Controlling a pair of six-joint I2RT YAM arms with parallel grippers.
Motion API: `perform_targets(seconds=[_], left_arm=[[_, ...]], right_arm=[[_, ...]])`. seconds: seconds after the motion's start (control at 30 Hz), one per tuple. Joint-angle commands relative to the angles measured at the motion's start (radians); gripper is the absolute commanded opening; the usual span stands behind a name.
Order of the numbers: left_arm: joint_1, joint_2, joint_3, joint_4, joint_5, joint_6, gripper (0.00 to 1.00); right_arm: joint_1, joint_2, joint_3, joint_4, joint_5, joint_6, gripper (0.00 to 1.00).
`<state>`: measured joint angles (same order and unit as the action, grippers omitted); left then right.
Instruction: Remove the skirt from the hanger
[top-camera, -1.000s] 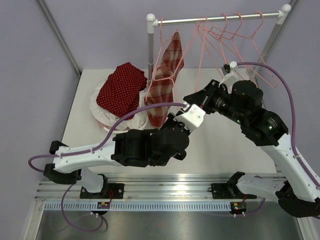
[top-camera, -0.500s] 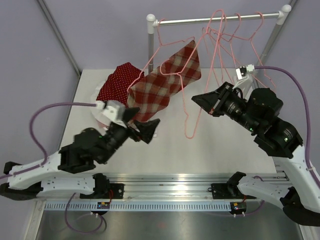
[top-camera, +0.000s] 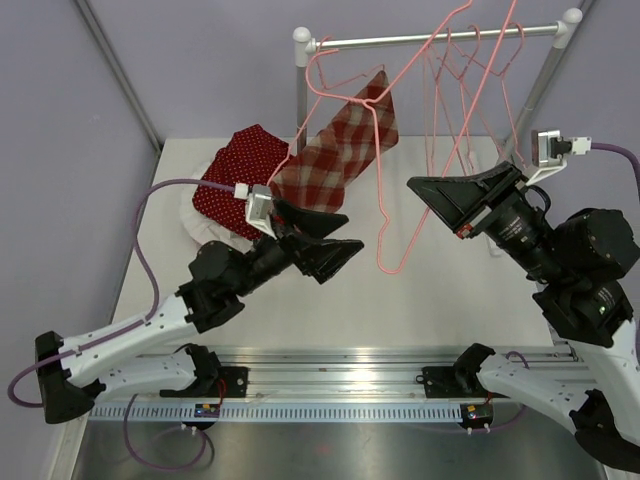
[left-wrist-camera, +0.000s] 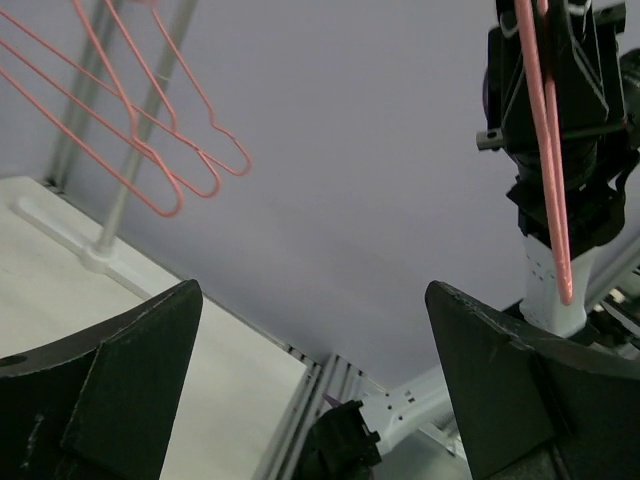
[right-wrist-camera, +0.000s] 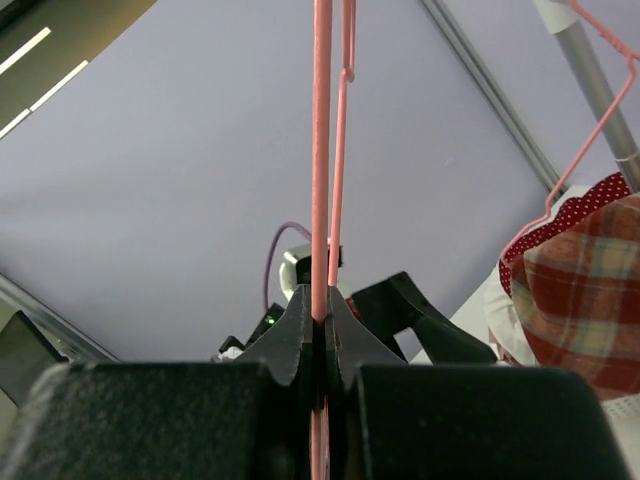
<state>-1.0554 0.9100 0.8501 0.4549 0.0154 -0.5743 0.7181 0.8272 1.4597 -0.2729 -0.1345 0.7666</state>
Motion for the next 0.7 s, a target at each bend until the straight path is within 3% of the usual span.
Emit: perform_targets(seconds=[0.0,0.43,0.67], left_arm=[[0.015,0.035,0.018,0.276,0.185,-0.131,0.97],[0.018,0.021,0.035,0.291,0.227,-0.159,0.94],[0.018,0.125,0.023,0.436,0.267,-0.234,0.92]], right_arm=[[0.001,0.023,-0.013,0.138,-0.054,0.019,0.00],[0.001,0.010,-0.097,0.193,-0.051,0.048,0.00],[0.001,0.049,-0.134,0.327,-0.082,0.112,0.00]])
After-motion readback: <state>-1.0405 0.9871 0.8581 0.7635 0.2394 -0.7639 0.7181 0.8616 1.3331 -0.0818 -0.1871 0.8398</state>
